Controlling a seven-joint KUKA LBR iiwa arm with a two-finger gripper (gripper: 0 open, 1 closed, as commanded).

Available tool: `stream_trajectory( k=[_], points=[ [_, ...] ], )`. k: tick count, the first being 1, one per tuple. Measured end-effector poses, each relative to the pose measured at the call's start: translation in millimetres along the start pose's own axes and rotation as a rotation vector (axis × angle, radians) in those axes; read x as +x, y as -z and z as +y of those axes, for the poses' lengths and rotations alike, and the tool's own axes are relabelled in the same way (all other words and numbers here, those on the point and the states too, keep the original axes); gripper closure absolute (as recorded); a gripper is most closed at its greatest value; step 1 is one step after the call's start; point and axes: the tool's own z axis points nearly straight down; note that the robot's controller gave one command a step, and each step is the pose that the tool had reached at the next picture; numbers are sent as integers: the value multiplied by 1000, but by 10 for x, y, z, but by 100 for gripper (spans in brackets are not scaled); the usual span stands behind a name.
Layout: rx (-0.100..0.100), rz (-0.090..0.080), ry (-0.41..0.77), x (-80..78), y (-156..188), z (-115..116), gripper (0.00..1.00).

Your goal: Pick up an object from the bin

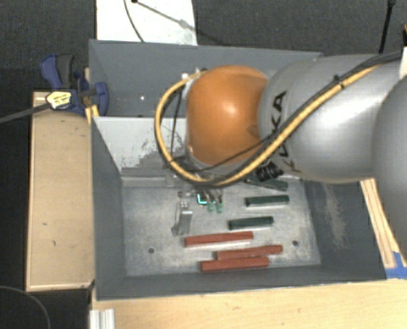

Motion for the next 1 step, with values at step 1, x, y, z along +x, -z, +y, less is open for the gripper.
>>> stream_trajectory(
  k=[1],
  points=[
    [1, 1, 86, 78, -1311, -773, 0]
  ],
)
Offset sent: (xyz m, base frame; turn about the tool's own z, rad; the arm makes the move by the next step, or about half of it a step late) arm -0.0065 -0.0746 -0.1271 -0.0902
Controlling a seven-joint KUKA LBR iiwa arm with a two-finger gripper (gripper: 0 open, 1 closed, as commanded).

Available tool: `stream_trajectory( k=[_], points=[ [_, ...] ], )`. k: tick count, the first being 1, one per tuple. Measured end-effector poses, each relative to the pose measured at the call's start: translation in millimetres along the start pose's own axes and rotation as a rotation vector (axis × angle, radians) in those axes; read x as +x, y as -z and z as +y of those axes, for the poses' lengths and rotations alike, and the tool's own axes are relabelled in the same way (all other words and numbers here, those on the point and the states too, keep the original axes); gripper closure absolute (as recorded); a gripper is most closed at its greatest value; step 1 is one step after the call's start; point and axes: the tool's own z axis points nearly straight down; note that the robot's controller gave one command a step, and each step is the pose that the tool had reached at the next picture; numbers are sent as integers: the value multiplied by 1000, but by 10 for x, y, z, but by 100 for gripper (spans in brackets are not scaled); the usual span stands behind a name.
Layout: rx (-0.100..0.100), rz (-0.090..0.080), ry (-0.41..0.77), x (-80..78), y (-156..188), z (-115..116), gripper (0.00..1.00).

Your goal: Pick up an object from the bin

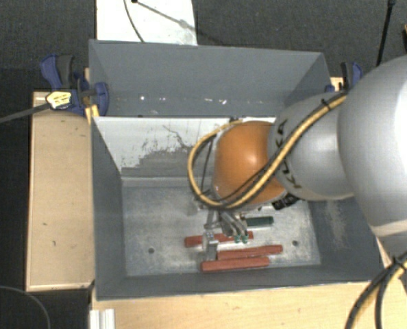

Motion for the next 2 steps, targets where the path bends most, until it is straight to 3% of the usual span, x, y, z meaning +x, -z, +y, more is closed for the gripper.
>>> stream_trajectory(
  k=[1, 2],
  points=[
    [1, -6, -151, 255, 348, -685, 0],
    [2, -11, -69, 218, 427, -1329, 0]
  ],
)
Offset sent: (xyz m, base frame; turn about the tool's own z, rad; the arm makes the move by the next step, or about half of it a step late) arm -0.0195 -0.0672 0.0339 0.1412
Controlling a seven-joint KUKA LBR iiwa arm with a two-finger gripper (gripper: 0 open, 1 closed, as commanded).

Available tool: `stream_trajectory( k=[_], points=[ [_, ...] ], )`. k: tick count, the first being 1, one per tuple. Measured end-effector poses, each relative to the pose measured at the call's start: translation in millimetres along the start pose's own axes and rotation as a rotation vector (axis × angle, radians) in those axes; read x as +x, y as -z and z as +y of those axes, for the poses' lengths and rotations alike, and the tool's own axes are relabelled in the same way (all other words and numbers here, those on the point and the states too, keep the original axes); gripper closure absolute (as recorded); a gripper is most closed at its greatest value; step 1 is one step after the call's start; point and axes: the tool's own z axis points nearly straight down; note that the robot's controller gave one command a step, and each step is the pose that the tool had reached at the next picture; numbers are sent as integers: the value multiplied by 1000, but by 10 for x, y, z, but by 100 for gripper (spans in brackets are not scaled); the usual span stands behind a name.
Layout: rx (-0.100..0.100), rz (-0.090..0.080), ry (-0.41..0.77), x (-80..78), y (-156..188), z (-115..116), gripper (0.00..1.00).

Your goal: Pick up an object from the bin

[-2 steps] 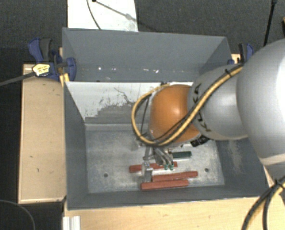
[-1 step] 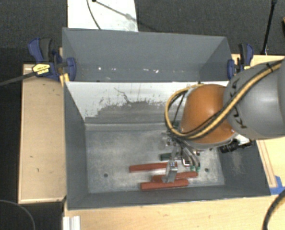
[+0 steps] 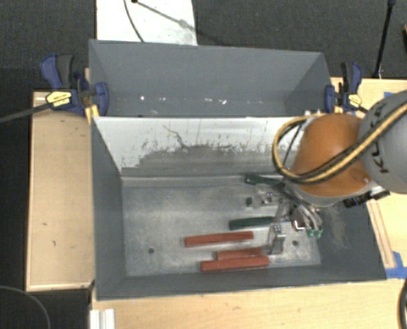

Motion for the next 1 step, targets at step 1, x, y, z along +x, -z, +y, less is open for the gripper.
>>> stream_trajectory(
  k=[1],
  points=[
    [-4, 8, -57, -9, -399, -87, 0]
  ],
)
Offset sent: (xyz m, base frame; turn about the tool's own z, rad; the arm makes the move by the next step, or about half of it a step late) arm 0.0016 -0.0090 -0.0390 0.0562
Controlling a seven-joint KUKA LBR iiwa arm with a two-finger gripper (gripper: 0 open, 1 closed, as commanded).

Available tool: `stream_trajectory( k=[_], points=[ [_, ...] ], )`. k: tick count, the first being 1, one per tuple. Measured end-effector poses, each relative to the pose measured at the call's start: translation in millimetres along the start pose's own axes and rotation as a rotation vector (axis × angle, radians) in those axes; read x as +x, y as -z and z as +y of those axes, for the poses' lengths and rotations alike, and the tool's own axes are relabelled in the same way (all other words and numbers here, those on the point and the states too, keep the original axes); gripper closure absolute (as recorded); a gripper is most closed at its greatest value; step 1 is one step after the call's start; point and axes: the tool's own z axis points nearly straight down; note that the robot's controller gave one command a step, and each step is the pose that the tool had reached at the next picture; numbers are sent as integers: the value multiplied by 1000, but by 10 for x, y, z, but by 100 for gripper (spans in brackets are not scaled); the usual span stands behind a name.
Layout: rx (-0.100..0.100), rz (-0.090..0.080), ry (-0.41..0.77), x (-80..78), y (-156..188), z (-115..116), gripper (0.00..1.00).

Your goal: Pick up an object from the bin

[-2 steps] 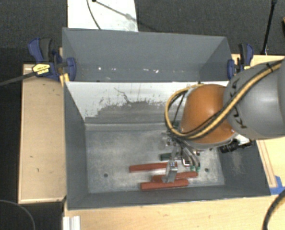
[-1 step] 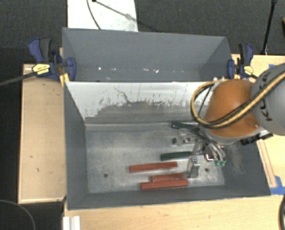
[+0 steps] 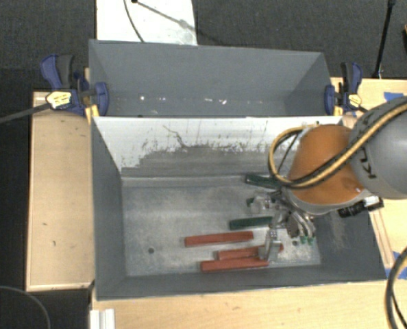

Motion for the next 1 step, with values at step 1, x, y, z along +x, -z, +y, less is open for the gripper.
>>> stream_trajectory(
  k=[1],
  points=[
    [0, -2, -3, -5, 11, 5, 0]
  ],
)
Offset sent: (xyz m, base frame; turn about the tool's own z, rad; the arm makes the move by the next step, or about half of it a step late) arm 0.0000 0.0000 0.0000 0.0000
